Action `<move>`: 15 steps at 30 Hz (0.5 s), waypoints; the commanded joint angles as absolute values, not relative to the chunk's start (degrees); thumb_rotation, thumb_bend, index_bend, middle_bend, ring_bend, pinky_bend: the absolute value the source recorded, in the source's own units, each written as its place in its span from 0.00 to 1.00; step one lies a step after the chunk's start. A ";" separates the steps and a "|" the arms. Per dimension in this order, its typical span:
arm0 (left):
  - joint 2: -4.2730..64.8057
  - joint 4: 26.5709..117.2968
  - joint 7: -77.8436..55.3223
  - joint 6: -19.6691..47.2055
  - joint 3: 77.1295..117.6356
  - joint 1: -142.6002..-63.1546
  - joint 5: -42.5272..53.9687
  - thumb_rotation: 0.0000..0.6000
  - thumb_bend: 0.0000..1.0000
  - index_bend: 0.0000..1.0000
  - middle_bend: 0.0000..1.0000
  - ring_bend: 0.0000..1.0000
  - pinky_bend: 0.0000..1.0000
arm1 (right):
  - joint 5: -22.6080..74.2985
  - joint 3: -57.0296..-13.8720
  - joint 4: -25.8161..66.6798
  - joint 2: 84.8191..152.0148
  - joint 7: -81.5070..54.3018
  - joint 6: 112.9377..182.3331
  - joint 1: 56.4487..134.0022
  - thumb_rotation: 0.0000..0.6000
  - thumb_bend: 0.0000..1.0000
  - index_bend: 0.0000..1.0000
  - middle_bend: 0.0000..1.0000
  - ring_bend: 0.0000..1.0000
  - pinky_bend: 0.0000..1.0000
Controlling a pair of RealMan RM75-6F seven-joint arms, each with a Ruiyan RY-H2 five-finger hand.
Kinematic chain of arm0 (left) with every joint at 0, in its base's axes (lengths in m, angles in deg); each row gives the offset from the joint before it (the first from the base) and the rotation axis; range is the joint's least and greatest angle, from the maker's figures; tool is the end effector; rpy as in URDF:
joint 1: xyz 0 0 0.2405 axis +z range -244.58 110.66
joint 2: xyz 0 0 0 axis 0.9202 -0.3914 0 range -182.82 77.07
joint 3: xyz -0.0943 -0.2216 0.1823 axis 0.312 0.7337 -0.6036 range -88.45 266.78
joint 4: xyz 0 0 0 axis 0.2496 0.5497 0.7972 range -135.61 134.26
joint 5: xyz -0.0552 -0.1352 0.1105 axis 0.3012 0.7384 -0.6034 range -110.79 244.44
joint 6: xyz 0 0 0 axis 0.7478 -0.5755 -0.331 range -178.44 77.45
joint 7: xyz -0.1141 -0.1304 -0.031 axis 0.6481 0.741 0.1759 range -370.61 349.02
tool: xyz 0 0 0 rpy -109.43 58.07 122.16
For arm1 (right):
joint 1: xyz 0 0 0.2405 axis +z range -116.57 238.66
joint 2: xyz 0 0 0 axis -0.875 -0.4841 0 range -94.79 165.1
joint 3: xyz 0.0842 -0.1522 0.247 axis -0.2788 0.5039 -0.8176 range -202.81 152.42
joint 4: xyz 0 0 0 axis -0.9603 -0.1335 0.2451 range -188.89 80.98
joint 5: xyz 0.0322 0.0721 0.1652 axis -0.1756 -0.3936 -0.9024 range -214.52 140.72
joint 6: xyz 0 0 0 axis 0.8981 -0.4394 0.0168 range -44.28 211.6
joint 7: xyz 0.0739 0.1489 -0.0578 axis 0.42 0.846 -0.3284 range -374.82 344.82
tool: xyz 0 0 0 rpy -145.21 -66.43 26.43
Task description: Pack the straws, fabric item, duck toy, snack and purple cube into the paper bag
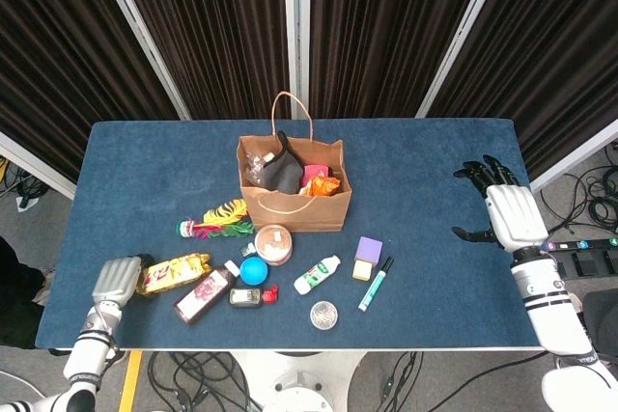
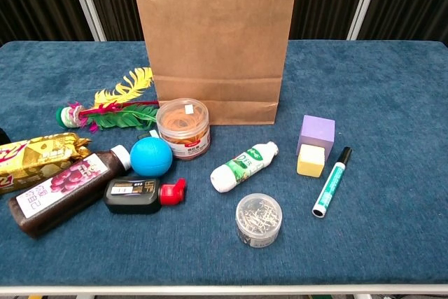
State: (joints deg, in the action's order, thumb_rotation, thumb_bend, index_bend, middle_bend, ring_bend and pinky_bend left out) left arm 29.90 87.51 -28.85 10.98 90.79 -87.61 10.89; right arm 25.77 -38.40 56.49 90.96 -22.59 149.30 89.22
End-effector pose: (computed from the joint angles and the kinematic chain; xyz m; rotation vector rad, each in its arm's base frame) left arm -0.3516 0.2774 0.0320 -1.5147 -1.2988 -0.5533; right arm -0.2232 -0.3455 0.2121 1.4908 -1.0430 1.0153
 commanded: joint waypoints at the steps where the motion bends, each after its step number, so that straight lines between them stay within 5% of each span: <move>1: 30.08 87.15 -28.28 11.22 91.02 -87.58 10.44 1.00 0.26 0.54 0.56 0.51 0.63 | 26.14 -38.19 56.39 90.67 -22.47 149.14 89.09 1.00 0.00 0.25 0.14 0.00 0.12; 8: 29.78 87.30 -25.57 12.31 92.00 -87.18 8.08 1.00 0.33 0.68 0.69 0.65 0.75 | 25.87 -38.29 55.93 90.55 -21.67 148.95 88.80 1.00 0.00 0.25 0.14 0.00 0.12; 15: 28.58 88.52 -24.40 13.16 93.20 -87.17 6.93 1.00 0.35 0.71 0.72 0.67 0.78 | 26.57 -38.53 56.37 90.07 -21.06 149.40 88.46 1.00 0.00 0.25 0.14 0.00 0.12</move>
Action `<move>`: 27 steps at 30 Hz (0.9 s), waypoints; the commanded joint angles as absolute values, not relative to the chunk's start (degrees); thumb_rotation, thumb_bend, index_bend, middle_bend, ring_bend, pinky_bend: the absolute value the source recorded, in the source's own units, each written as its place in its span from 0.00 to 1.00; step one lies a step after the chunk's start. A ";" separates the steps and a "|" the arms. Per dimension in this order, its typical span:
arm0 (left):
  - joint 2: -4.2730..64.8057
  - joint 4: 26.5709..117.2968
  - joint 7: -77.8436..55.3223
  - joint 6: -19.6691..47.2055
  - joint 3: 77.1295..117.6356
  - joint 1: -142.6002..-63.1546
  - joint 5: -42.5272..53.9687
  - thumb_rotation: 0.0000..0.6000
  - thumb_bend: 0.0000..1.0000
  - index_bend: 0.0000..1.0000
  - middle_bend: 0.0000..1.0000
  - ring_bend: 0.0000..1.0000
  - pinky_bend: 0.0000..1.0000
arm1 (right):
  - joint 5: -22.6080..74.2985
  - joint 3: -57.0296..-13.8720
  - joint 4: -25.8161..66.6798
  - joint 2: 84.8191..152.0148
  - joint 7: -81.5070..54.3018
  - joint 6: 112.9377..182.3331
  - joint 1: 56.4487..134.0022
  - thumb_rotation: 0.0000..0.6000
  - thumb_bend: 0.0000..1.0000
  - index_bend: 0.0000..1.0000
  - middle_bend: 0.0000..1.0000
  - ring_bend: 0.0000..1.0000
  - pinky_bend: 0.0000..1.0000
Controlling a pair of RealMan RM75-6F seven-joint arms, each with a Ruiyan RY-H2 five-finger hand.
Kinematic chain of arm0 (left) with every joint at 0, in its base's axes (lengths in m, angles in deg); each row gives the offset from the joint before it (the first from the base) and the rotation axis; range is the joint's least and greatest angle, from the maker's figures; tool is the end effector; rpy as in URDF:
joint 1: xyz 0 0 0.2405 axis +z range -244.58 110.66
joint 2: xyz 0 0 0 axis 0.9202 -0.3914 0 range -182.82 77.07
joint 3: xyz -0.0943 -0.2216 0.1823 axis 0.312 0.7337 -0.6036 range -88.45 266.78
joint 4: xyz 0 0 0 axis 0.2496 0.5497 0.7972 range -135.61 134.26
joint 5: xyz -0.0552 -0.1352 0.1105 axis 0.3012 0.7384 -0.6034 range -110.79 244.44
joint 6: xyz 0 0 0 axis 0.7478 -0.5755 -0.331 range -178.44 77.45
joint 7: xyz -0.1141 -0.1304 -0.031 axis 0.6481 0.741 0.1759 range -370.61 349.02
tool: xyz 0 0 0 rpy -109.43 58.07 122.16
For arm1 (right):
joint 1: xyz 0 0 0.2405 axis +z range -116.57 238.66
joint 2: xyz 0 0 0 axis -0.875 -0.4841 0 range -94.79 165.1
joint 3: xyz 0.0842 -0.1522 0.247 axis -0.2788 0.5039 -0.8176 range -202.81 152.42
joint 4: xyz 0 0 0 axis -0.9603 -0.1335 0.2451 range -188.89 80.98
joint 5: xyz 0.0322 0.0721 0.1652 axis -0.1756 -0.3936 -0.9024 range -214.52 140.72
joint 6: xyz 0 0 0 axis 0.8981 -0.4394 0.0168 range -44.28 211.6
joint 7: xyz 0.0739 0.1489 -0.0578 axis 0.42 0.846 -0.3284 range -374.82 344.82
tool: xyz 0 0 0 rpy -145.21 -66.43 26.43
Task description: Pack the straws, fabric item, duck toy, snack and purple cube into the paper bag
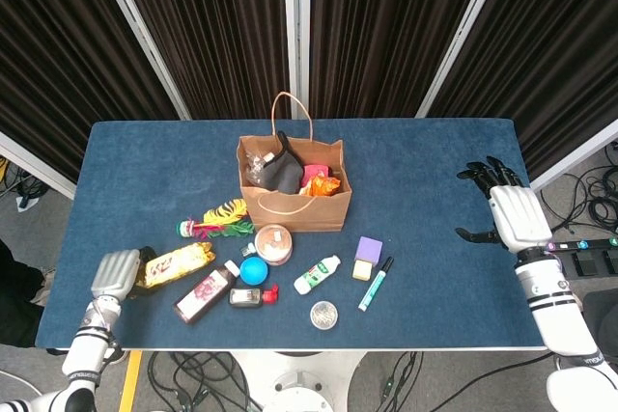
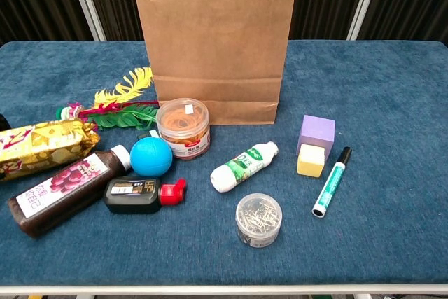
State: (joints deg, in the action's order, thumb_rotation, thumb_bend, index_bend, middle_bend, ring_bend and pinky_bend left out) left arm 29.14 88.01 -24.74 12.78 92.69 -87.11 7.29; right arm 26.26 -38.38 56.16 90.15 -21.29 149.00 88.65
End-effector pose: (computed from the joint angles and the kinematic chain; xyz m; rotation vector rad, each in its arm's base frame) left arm -0.3413 0.2864 0.0453 -1.4752 -1.2856 -0.6660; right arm -0.2269 -0.3438 0.2168 1.4841 -1.0479 1.0128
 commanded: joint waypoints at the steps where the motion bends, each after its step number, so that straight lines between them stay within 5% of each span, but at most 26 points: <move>1: 28.12 88.95 -24.26 13.47 93.56 -87.23 6.69 1.00 0.35 0.71 0.72 0.67 0.79 | 26.73 -38.62 56.52 90.00 -20.97 149.66 88.37 1.00 0.00 0.25 0.14 0.00 0.12; 27: 7.93 102.42 -28.51 16.35 109.20 -95.58 12.15 1.00 0.37 0.73 0.74 0.69 0.80 | 30.89 -41.73 61.49 85.44 -15.25 155.22 85.25 1.00 0.00 0.22 0.15 0.00 0.12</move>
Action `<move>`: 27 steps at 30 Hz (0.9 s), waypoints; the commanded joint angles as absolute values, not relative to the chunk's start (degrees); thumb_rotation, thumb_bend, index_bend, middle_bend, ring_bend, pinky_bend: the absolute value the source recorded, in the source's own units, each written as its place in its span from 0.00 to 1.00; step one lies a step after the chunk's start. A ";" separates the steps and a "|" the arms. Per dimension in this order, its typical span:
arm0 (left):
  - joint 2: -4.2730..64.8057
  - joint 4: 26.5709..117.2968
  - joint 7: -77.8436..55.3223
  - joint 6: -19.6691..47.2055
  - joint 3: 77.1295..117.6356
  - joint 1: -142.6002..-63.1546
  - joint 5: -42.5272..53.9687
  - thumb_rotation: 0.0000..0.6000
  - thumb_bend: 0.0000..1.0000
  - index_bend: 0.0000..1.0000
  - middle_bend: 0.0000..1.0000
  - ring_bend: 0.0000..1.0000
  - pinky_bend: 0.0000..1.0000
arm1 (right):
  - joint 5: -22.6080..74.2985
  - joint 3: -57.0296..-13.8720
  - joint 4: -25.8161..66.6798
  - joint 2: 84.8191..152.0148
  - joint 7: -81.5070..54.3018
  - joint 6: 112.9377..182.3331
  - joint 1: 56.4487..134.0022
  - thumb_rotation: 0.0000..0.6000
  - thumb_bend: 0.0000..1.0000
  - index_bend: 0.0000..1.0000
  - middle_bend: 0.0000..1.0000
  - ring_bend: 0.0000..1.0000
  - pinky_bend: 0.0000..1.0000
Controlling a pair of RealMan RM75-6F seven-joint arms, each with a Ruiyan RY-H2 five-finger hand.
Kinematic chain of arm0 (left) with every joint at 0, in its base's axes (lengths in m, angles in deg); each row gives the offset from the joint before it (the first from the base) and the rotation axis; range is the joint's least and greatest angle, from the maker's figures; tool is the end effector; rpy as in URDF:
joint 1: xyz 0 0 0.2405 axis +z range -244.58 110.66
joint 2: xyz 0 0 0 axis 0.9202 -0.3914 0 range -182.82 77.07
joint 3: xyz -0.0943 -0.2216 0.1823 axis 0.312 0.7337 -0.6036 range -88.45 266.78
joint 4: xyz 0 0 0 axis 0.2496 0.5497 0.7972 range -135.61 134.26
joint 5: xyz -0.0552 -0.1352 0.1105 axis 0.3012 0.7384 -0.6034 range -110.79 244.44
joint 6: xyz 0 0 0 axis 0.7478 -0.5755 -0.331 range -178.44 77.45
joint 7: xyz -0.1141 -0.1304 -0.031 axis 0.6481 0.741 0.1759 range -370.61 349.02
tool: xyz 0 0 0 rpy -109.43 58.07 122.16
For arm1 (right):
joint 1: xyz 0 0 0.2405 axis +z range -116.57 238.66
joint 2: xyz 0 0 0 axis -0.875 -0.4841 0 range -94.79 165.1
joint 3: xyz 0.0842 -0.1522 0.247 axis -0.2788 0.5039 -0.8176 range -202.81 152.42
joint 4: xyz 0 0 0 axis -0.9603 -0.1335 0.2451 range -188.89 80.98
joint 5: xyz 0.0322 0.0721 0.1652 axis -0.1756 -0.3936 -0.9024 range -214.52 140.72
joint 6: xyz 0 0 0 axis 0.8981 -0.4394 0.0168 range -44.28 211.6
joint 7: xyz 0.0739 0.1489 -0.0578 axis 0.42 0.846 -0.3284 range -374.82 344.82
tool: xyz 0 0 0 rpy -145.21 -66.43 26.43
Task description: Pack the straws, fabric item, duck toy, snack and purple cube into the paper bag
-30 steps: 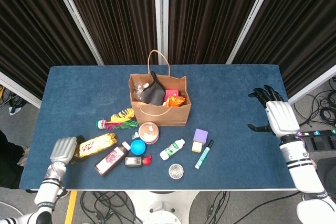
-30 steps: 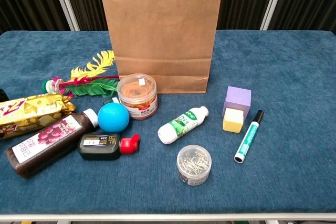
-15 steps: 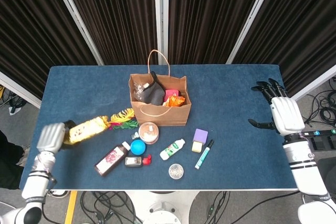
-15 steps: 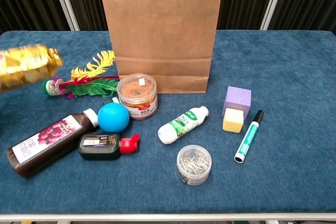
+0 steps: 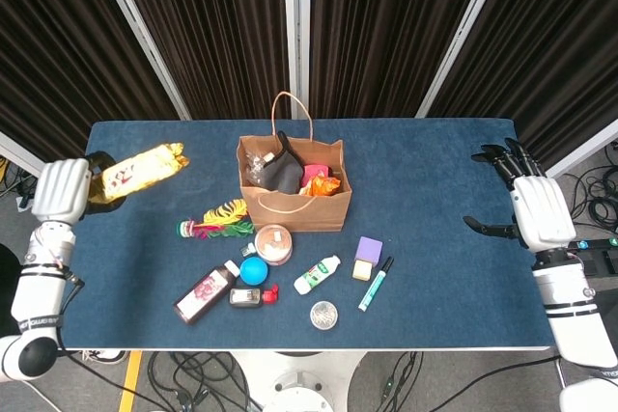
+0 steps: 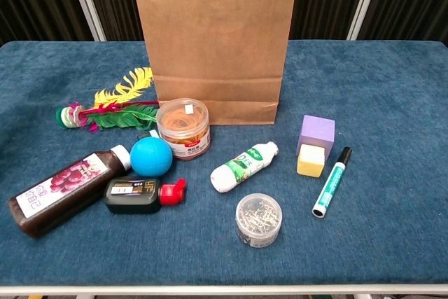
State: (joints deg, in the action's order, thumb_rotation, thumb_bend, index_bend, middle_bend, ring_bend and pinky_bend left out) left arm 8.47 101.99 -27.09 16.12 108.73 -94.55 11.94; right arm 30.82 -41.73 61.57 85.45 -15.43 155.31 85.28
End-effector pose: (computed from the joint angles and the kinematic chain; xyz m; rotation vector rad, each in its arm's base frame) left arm -0.2514 0.3729 0.2202 -1.3334 -0.9548 -0.9347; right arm -0.2006 -0.3284 0.2593 1.4007 -1.0007 1.2046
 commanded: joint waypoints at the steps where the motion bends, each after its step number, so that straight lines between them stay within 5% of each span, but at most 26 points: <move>1: 7.78 102.58 -28.92 16.32 109.37 -95.99 12.30 1.00 0.37 0.73 0.74 0.69 0.80 | 30.94 -41.73 61.42 85.43 -15.16 155.16 85.24 1.00 0.00 0.22 0.15 0.00 0.12; 14: 7.75 101.40 -32.58 10.51 113.28 -106.63 13.83 1.00 0.37 0.73 0.75 0.70 0.80 | 32.03 -42.09 60.37 84.93 -12.39 155.94 84.28 1.00 0.00 0.22 0.16 0.00 0.12; 27: 11.53 101.73 -38.59 6.18 112.57 -116.61 16.14 1.00 0.37 0.73 0.75 0.70 0.80 | 32.57 -41.89 57.90 84.63 -8.92 155.89 83.07 1.00 0.00 0.22 0.16 0.00 0.12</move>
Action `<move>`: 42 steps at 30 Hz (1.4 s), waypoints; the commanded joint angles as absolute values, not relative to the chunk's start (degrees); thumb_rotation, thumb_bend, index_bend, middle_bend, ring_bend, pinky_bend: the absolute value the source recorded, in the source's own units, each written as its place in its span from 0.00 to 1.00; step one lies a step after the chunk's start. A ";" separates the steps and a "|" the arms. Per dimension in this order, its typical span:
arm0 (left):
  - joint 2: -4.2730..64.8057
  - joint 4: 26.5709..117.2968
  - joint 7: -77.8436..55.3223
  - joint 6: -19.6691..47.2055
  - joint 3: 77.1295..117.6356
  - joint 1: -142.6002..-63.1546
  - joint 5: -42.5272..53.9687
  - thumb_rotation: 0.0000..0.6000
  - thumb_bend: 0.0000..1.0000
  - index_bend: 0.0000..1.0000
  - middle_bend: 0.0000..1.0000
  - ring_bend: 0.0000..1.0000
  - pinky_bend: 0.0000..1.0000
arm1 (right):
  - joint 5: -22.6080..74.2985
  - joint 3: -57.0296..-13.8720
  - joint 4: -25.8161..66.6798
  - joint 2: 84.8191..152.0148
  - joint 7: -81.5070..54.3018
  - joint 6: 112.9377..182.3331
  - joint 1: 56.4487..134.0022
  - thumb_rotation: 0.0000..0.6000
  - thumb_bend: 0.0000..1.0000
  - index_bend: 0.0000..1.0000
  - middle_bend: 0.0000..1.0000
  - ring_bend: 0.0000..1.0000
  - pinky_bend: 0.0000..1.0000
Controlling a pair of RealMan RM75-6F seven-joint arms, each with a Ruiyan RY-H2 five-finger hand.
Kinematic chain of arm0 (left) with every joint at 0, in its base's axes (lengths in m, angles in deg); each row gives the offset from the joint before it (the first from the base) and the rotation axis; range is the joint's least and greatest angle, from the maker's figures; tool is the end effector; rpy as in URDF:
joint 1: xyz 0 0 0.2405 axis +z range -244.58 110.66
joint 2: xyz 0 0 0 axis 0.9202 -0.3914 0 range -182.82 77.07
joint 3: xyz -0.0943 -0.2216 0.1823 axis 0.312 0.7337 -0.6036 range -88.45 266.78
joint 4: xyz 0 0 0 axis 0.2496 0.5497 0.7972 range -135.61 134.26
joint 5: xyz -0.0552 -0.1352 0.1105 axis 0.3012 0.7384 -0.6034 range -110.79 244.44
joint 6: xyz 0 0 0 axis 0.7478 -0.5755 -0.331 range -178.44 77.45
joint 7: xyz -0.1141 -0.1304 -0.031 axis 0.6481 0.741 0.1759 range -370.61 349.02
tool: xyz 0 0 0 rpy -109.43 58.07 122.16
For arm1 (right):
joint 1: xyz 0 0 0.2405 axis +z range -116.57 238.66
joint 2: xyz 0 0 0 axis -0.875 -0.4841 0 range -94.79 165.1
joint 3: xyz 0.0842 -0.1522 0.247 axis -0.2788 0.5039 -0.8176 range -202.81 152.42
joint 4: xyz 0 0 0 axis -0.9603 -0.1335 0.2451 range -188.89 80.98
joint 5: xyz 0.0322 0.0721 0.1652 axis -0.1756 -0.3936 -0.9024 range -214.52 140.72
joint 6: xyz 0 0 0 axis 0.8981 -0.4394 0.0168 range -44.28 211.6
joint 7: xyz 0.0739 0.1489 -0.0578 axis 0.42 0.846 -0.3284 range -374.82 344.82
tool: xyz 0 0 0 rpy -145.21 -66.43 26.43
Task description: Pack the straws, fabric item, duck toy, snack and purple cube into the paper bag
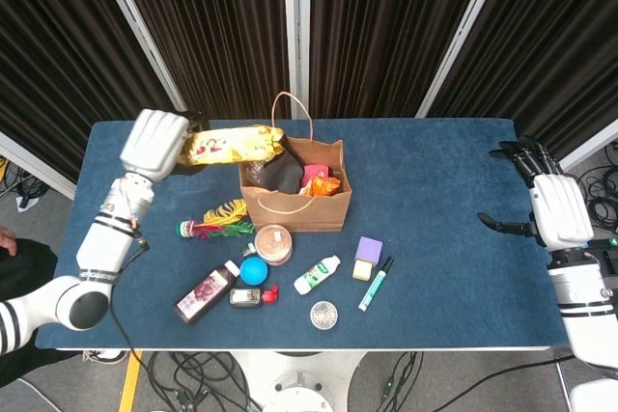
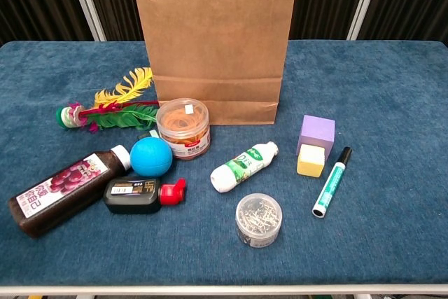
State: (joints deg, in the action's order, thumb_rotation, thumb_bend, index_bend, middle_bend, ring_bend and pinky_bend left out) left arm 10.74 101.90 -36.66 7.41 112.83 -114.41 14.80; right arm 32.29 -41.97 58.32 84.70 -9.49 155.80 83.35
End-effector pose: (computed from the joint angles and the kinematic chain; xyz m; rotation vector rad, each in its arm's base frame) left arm -0.1013 0.4418 0.1922 -1.6448 -0.7217 -1.0747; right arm -0.2167 -0.3264 0.2720 1.3491 -1.0169 1.2324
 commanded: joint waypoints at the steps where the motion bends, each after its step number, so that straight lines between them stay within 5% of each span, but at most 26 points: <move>1: 11.89 101.43 -39.20 5.65 112.58 -117.68 16.74 1.00 0.37 0.73 0.75 0.70 0.80 | 32.70 -41.85 57.60 84.62 -8.50 155.94 82.91 1.00 0.00 0.22 0.16 0.00 0.12; 24: 19.37 95.17 -42.41 4.44 110.65 -129.15 23.42 1.00 0.37 0.73 0.75 0.70 0.81 | 34.20 -41.52 53.59 84.03 -1.56 155.19 81.16 1.00 0.00 0.22 0.15 0.00 0.12; 34: 18.40 95.14 -36.82 3.30 109.81 -128.46 18.25 1.00 0.17 0.35 0.49 0.45 0.67 | 34.15 -41.86 52.97 84.00 -0.66 154.61 81.34 1.00 0.00 0.22 0.15 0.00 0.12; 42: 17.49 95.49 -35.80 3.20 109.10 -128.45 17.98 1.00 0.11 0.24 0.31 0.29 0.52 | 34.21 -41.78 53.30 84.10 -0.92 154.66 81.22 1.00 0.00 0.22 0.15 0.00 0.12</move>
State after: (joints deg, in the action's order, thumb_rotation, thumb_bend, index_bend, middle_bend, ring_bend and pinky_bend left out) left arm 17.56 95.43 -35.84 3.06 109.16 -128.51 18.08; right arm 34.23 -41.77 53.29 84.11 -0.92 154.66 81.22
